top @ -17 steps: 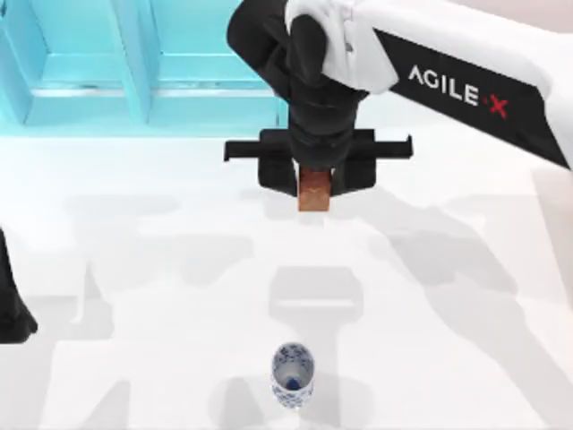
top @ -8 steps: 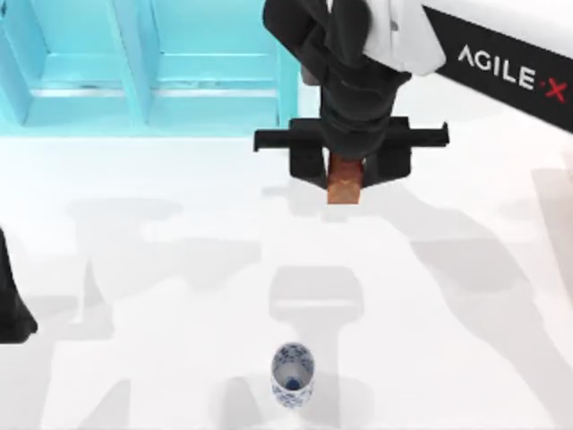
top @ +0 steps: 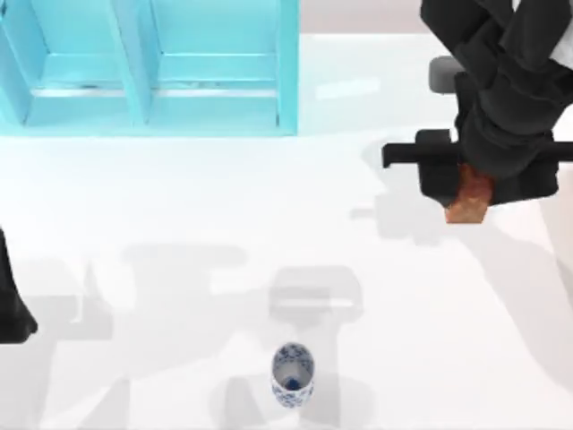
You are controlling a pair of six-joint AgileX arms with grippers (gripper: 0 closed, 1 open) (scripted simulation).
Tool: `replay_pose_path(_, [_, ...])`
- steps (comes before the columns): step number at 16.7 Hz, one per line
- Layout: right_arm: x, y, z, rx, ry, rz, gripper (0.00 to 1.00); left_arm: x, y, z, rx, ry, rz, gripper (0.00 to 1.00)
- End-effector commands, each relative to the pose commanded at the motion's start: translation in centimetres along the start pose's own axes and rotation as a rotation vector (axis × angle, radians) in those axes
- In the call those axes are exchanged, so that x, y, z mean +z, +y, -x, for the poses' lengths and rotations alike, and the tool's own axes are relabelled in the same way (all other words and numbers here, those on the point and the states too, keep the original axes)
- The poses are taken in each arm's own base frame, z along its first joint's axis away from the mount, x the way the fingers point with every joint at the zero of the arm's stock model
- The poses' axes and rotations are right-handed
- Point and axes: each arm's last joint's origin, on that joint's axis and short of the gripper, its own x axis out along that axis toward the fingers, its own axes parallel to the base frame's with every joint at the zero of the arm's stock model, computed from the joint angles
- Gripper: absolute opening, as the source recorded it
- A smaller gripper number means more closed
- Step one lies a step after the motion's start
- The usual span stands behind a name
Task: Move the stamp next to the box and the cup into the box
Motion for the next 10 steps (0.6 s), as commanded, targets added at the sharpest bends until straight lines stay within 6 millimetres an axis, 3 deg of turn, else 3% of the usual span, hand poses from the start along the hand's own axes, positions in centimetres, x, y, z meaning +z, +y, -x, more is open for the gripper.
replay_pose_path(5, [-7.2,-7.7,0.7,-0.005,0.011,0.001,0.00,0.0,0.0,0.0,0.000,0.000,0.000,1.00])
replay_pose_path(8, [-9.9,-9.9,0.4,0.002,0.000,0.001,0.00,0.0,0.0,0.0,0.000,0.000,0.000,1.00])
replay_pose_path(10, [-10.6,-10.5,0.3,0.004,-0.003,0.000,0.00,0.0,0.0,0.0,0.000,0.000,0.000,1.00])
